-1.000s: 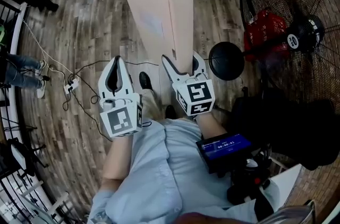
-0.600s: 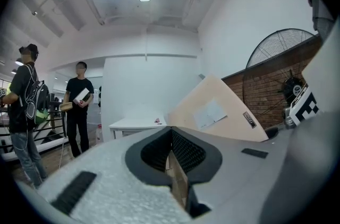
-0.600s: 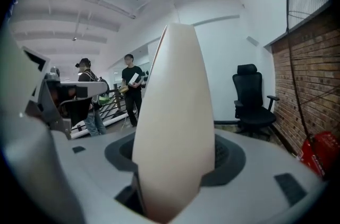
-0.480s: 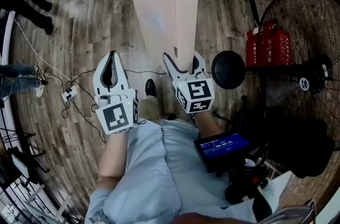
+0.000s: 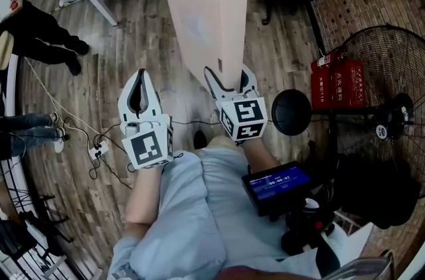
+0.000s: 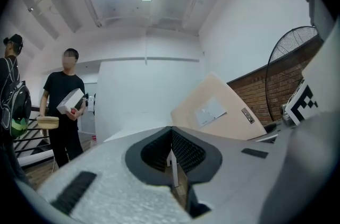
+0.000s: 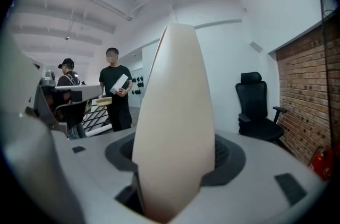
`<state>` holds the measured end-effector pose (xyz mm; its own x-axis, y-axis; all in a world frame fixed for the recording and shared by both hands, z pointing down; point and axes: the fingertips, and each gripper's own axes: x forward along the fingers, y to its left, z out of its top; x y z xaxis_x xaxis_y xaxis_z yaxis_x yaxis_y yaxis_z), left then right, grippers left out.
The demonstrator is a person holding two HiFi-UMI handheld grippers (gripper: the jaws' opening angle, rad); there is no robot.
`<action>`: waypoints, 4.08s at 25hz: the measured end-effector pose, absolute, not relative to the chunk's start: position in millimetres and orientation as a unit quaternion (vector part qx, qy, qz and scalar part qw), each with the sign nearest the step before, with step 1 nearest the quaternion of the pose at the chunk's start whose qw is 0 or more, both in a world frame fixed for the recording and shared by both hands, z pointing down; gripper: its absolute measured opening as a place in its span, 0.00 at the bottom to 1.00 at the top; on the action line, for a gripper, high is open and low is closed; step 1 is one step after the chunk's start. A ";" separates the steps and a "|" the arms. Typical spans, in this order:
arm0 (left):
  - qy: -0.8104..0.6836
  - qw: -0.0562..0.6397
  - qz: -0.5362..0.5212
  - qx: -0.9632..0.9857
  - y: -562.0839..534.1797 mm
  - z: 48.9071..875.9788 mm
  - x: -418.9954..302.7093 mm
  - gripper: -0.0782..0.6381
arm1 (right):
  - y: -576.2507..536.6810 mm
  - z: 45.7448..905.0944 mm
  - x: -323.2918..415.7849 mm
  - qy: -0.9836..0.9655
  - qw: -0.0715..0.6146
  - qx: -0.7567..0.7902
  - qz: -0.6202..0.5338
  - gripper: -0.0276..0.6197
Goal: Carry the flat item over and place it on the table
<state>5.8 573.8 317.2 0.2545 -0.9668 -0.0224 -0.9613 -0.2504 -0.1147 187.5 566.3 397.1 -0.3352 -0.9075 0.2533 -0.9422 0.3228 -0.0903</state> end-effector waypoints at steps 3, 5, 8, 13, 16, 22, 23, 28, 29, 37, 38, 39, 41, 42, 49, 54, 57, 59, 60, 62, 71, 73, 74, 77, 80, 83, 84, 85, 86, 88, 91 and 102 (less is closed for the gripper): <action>0.611 0.055 -0.025 -0.790 552.7 312.8 2.7 0.12 | 543.5 391.0 184.4 -0.809 0.074 0.573 0.107 0.48; 0.610 0.053 -0.026 -0.790 538.7 315.6 2.5 0.12 | 529.0 391.1 184.2 -0.809 0.072 0.573 0.107 0.48; 0.612 0.046 -0.030 -0.789 517.1 324.5 3.3 0.12 | 507.4 397.1 184.9 -0.811 0.074 0.570 0.110 0.48; 0.617 0.039 -0.046 -0.785 469.1 339.5 6.9 0.12 | 458.2 412.0 187.2 -0.812 0.077 0.565 0.122 0.48; 0.619 0.035 -0.057 -0.782 422.4 347.8 5.8 0.12 | 412.2 421.5 187.9 -0.812 0.080 0.562 0.133 0.48; 0.629 0.032 -0.071 -0.773 316.6 353.6 6.9 0.12 | 305.0 436.6 191.1 -0.816 0.088 0.550 0.156 0.48; 0.630 0.033 -0.072 -0.773 297.8 353.2 8.5 0.12 | 285.4 437.1 191.7 -0.817 0.089 0.548 0.158 0.48; 0.633 0.033 -0.069 -0.770 214.0 350.9 7.0 0.12 | 195.3 432.3 185.1 -0.823 0.090 0.538 0.157 0.48; 0.635 0.033 -0.065 -0.769 200.9 349.7 6.2 0.12 | 180.4 430.4 183.6 -0.825 0.090 0.536 0.154 0.48; 0.650 0.063 -0.044 -0.756 126.3 317.7 -15.3 0.12 | 95.2 401.4 164.2 -0.837 0.076 0.525 0.131 0.48; 0.654 0.067 -0.041 -0.753 117.3 313.3 -21.2 0.12 | 85.4 397.6 159.1 -0.840 0.074 0.523 0.127 0.48; 0.657 0.070 -0.039 -0.749 109.0 310.5 -27.4 0.12 | 76.4 395.2 153.8 -0.842 0.073 0.520 0.124 0.48; 0.665 0.071 -0.036 -0.743 95.1 309.9 -40.1 0.12 | 61.0 395.0 143.6 -0.846 0.074 0.514 0.121 0.48; 0.668 0.070 -0.036 -0.740 89.2 311.6 -46.6 0.12 | 54.0 396.7 138.4 -0.847 0.076 0.512 0.121 0.48; 0.683 0.049 -0.045 -0.727 27.6 342.0 -97.4 0.12 | -7.8 419.8 92.0 -0.853 0.092 0.496 0.136 0.48; 0.681 0.042 -0.049 -0.730 -47.6 354.1 -140.7 0.12 | -78.9 427.3 47.1 -0.852 0.097 0.492 0.153 0.48; 0.682 0.043 -0.051 -0.728 -99.9 354.1 -170.5 0.12 | -128.4 426.6 15.6 -0.852 0.095 0.486 0.168 0.48; 0.681 0.050 -0.049 -0.729 -135.7 349.6 -188.2 0.12 | -164.0 423.4 -7.2 -0.854 0.089 0.483 0.171 0.48; 0.679 0.054 -0.048 -0.731 -153.4 346.8 -196.2 0.12 | -182.5 421.8 -19.9 -0.855 0.087 0.482 0.171 0.48; 0.673 0.058 -0.050 -0.736 -187.3 343.1 -211.5 0.12 | -218.6 419.6 -45.7 -0.857 0.084 0.479 0.172 0.48; 0.664 0.079 -0.043 -0.742 -311.7 306.1 -268.5 0.12 | -338.7 383.9 -119.6 -0.860 0.057 0.473 0.182 0.48; 0.662 0.098 -0.034 -0.742 -307.1 297.6 -259.1 0.12 | -335.4 376.0 -112.4 -0.863 0.046 0.473 0.170 0.48; 0.661 0.102 -0.032 -0.742 -305.7 294.6 -253.9 0.12 | -334.2 373.5 -108.1 -0.863 0.042 0.473 0.169 0.48; 0.659 0.106 -0.035 -0.744 -317.8 289.9 -247.5 0.12 | -345.3 369.4 -103.4 -0.863 0.035 0.473 0.174 0.48; 0.659 0.109 -0.045 -0.743 -339.0 288.8 -249.9 0.12 | -365.2 368.5 -108.0 -0.865 0.031 0.468 0.179 0.48; 0.662 0.103 -0.052 -0.740 -356.1 293.3 -255.7 0.12 | -381.5 374.5 -116.6 -0.867 0.036 0.460 0.187 0.48; 0.665 0.100 -0.055 -0.738 -360.4 296.3 -257.8 0.12 | -385.7 378.1 -119.4 -0.868 0.039 0.456 0.191 0.48; 0.667 0.098 -0.059 -0.736 -364.2 300.0 -259.5 0.12 | -389.5 381.3 -121.4 -0.869 0.041 0.453 0.195 0.48; 0.668 0.097 -0.065 -0.735 -368.3 303.9 -260.0 0.12 | -393.5 383.6 -122.6 -0.870 0.042 0.449 0.197 0.48; 0.666 0.098 -0.074 -0.736 -378.6 310.1 -257.0 0.12 | -402.6 386.4 -123.9 -0.872 0.043 0.443 0.201 0.48; 0.665 0.093 -0.080 -0.737 -393.6 319.1 -250.6 0.12 | -413.1 397.2 -124.8 -0.873 0.049 0.434 0.216 0.48; 0.679 0.049 -0.100 -0.725 -431.7 352.8 -265.0 0.12 | -438.9 444.6 -147.7 -0.862 0.061 0.390 0.319 0.48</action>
<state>-265.0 -431.7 352.8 0.0573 -0.9952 0.0790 -0.9756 -0.0726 -0.2074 -147.7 -438.9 444.6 -0.6892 -0.6328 0.3529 -0.7102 0.4934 -0.5021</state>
